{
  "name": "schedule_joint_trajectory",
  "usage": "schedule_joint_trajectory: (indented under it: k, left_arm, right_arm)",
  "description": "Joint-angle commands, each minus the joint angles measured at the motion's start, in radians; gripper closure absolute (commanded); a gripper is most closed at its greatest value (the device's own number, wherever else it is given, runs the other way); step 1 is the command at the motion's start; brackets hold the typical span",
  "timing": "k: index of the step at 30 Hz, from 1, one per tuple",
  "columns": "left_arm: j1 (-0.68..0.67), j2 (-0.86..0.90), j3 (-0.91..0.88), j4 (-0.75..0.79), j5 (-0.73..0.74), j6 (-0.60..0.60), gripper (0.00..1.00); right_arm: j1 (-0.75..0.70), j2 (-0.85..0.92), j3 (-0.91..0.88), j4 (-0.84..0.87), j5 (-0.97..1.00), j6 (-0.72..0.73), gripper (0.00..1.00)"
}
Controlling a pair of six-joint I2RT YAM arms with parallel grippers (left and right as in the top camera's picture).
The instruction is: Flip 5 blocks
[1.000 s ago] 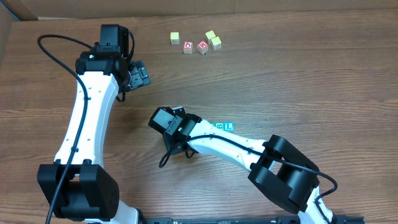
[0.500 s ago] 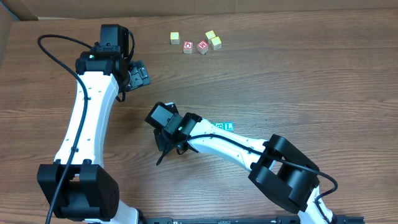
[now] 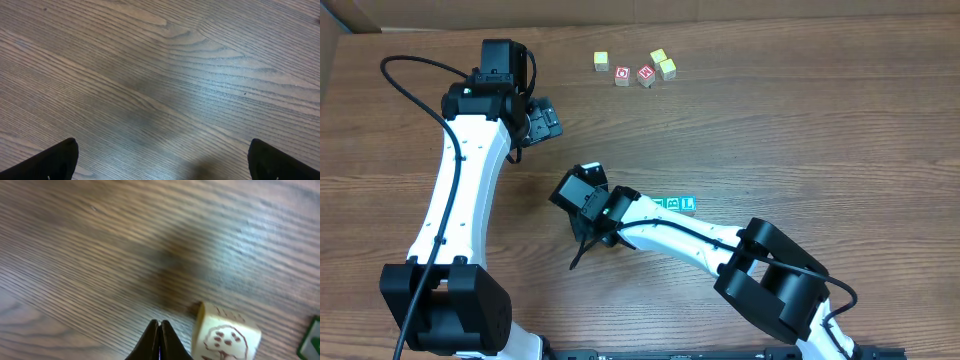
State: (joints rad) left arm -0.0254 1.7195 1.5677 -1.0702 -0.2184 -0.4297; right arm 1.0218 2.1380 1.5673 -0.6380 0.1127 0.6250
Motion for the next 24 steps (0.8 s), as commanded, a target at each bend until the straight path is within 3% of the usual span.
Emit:
schedule_joint_trajectory:
  k: [1,24]
  left_arm:
    - [0.005,-0.005,0.013,0.001,-0.015,0.011,0.00]
    - [0.005,-0.005,0.013,0.001,-0.015,0.011,0.00]
  right_arm:
    - [0.005,0.013,0.022,-0.020,0.027,0.003,0.96]
    - [-0.035,0.013,0.023,-0.066,0.150,0.030,0.95]
